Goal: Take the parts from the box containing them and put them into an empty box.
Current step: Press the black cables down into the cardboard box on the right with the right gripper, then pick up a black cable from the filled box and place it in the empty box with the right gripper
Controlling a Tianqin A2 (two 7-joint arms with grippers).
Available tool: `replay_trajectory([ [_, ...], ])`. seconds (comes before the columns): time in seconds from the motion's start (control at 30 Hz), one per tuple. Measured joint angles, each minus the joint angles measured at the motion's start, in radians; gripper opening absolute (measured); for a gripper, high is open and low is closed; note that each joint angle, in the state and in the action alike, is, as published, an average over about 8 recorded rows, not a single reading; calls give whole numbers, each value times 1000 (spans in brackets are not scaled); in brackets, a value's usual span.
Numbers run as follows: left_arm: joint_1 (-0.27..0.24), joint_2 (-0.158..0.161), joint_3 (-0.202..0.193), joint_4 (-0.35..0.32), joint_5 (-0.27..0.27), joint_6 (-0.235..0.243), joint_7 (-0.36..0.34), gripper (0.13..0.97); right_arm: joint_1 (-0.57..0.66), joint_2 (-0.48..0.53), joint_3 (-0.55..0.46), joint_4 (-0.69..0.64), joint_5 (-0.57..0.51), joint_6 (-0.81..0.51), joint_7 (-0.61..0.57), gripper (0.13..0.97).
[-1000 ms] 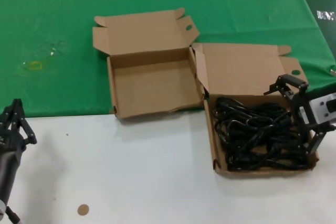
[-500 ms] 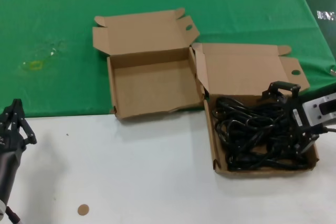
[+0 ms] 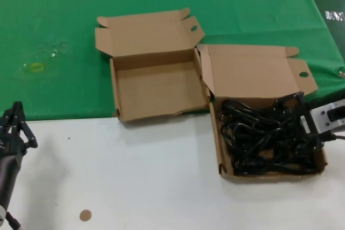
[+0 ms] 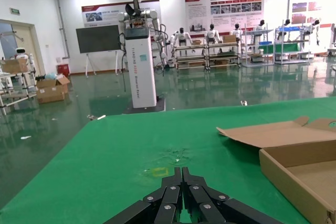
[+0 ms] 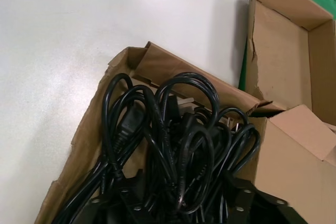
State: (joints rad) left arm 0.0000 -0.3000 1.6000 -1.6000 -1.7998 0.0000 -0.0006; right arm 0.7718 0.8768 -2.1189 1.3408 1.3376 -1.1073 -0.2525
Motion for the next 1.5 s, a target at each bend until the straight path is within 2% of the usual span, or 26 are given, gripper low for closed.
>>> replay_trajectory([
  [0.03, 0, 0, 0, 0, 0, 0, 0, 152, -2, -1, 3, 0, -1, -1, -2, 659],
  [0.3, 0, 0, 0, 0, 0, 0, 0, 152, -13, -2, 21, 0, -7, -13, -5, 434],
  [0.33, 0, 0, 0, 0, 0, 0, 0, 152, -14, -1, 23, 1, -8, -14, -4, 434],
  [0.6, 0, 0, 0, 0, 0, 0, 0, 152, -13, 7, 43, 18, 1, -40, 15, 270],
  [0.73, 0, 0, 0, 0, 0, 0, 0, 152, 3, 8, 53, 31, 7, -60, 42, 270],
  [1.0, 0, 0, 0, 0, 0, 0, 0, 152, 76, -30, 63, 36, 4, -87, 117, 172],
  [1.5, 0, 0, 0, 0, 0, 0, 0, 152, 219, -157, 34, 28, -53, -85, 213, 158],
])
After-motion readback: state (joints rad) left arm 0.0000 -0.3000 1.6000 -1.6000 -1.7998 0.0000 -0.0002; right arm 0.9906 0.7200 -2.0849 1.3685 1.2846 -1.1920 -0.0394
